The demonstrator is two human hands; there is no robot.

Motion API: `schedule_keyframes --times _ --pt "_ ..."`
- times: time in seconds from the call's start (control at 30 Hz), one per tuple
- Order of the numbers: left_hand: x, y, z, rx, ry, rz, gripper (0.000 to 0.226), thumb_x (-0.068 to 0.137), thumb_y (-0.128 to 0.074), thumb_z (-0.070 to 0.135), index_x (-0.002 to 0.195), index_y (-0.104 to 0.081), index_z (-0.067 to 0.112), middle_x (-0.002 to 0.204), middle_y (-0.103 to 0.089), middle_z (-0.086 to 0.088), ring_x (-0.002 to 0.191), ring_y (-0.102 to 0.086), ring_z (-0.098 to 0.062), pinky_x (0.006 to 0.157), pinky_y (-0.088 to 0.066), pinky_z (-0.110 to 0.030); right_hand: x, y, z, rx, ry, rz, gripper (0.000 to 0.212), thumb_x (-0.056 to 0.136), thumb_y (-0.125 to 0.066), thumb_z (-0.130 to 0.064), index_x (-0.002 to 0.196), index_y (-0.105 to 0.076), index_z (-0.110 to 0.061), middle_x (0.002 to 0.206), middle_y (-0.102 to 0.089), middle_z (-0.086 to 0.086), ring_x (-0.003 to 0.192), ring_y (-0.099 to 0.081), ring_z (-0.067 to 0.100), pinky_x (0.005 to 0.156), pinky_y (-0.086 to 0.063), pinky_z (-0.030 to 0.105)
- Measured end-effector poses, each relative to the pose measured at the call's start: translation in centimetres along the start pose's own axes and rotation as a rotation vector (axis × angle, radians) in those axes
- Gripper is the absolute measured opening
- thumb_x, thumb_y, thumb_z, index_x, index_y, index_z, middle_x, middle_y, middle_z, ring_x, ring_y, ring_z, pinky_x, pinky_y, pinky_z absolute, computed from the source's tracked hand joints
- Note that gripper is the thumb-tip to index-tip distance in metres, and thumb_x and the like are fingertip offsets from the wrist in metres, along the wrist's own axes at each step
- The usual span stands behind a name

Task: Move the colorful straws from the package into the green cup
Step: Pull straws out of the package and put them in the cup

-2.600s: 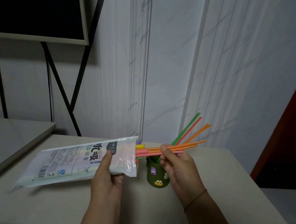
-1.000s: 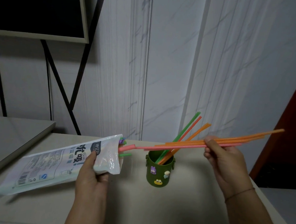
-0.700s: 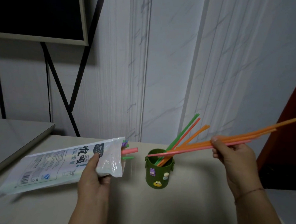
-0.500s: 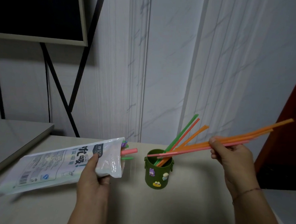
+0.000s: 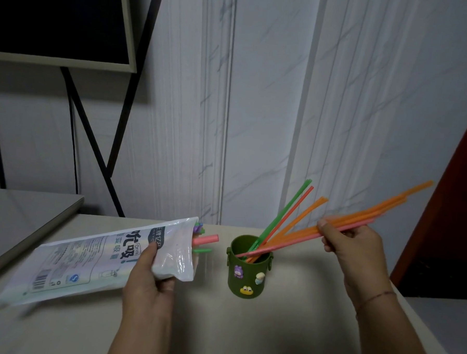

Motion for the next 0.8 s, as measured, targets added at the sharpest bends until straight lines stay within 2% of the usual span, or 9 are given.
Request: schedule_keyframes --times 0.13,0.27,0.37,0.47,0.53,0.63,0.7,0.73,0.8 --pt "-0.3 -0.2 -0.5 0.010 0.027 0.001 0.046 0.088 -0.064 0.008 0.132 -0.057 0.015 0.125 -0.066 -0.002 0.101 -0.067 -0.014 0.063 -0.059 -0.037 -0.4 -2.7 0.8 -0.015 -0.019 -0.087 0.009 0.081 -0.066 -0.004 0.075 -0.066 -0.011 0.059 -0.059 0.002 0.047 -0.049 0.008 0.045 -0.044 0.014" --pt "-0.6 -0.4 -0.9 0.024 0.036 0.001 0.047 0.087 -0.065 0.008 0.133 -0.057 0.015 0.124 -0.067 -0.001 0.096 -0.067 -0.013 0.060 -0.060 -0.037 -0.6 -4.7 2.0 -0.033 -0.066 -0.145 0.006 0.083 -0.065 -0.004 0.079 -0.065 -0.008 0.065 -0.061 0.006 0.054 -0.050 0.014 0.052 -0.044 0.024" --pt "-0.8 -0.5 -1.1 0.031 0.040 -0.001 0.046 0.086 -0.066 0.007 0.131 -0.058 0.014 0.122 -0.068 -0.002 0.094 -0.068 -0.012 0.061 -0.060 -0.033 -0.9 -5.6 3.2 -0.033 -0.113 -0.177 0.006 0.083 -0.065 -0.004 0.089 -0.065 -0.004 0.069 -0.062 0.005 0.059 -0.053 0.014 0.056 -0.045 0.024" --pt "-0.8 -0.5 -1.3 0.035 0.040 -0.004 0.047 0.086 -0.067 0.006 0.131 -0.058 0.014 0.121 -0.068 -0.003 0.097 -0.068 -0.014 0.066 -0.059 -0.037 -1.0 -5.6 4.2 0.012 -0.149 -0.163 0.013 0.083 -0.066 -0.007 0.095 -0.063 -0.006 0.075 -0.064 0.003 0.063 -0.057 0.010 0.056 -0.046 0.020" --pt "-0.8 -0.5 -1.4 0.041 0.034 0.001 0.047 0.085 -0.067 0.007 0.130 -0.058 0.014 0.118 -0.069 -0.005 0.096 -0.068 -0.014 0.067 -0.058 -0.039 -1.0 -5.1 4.5 0.045 -0.153 -0.118 0.012 0.083 -0.066 -0.010 0.095 -0.063 -0.008 0.072 -0.064 0.000 0.061 -0.058 0.008 0.052 -0.048 0.016" --pt "-0.8 -0.7 -1.4 0.052 0.023 -0.004 0.042 0.085 -0.068 0.006 0.126 -0.059 0.014 0.113 -0.070 -0.003 0.089 -0.068 -0.012 0.061 -0.060 -0.037 -0.8 -4.6 4.6 0.077 -0.134 -0.046 0.008 0.086 -0.063 -0.012 0.090 -0.065 -0.005 0.064 -0.060 0.004 0.057 -0.055 0.011 0.050 -0.049 0.014" --pt "-0.9 -0.8 -1.6 0.062 0.022 -0.027 0.038 0.085 -0.068 0.006 0.121 -0.061 0.015 0.110 -0.071 -0.002 0.090 -0.069 -0.013 0.058 -0.061 -0.033 -0.8 -5.0 4.6 0.051 -0.124 -0.043 0.010 0.089 -0.059 -0.012 0.086 -0.065 -0.004 0.063 -0.059 0.006 0.056 -0.054 0.012 0.050 -0.049 0.014" --pt "-1.0 -0.9 -1.7 0.070 0.019 -0.041 0.038 0.084 -0.068 0.007 0.120 -0.062 0.015 0.111 -0.071 -0.002 0.093 -0.069 -0.014 0.062 -0.061 -0.032 -0.8 -5.3 4.6 0.035 -0.125 -0.052 0.011 0.090 -0.058 -0.011 0.085 -0.065 -0.003 0.063 -0.059 0.006 0.056 -0.053 0.013 0.050 -0.050 0.014" --pt "-1.2 -1.1 -1.8 0.096 0.007 -0.060 0.043 0.083 -0.069 0.007 0.125 -0.061 0.014 0.115 -0.071 -0.003 0.101 -0.068 -0.016 0.080 -0.060 -0.038 -1.0 -5.8 4.9 0.015 -0.147 -0.078 0.013 0.090 -0.057 -0.009 0.086 -0.065 0.001 0.062 -0.058 0.007 0.055 -0.053 0.013 0.052 -0.050 0.015"
Point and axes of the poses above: each hand's wrist, its own x-axis towards the middle knuckle, its own y-axis out of the back of the hand, z = x × y, the point moved 9 cm from there along x, towards the middle knuckle
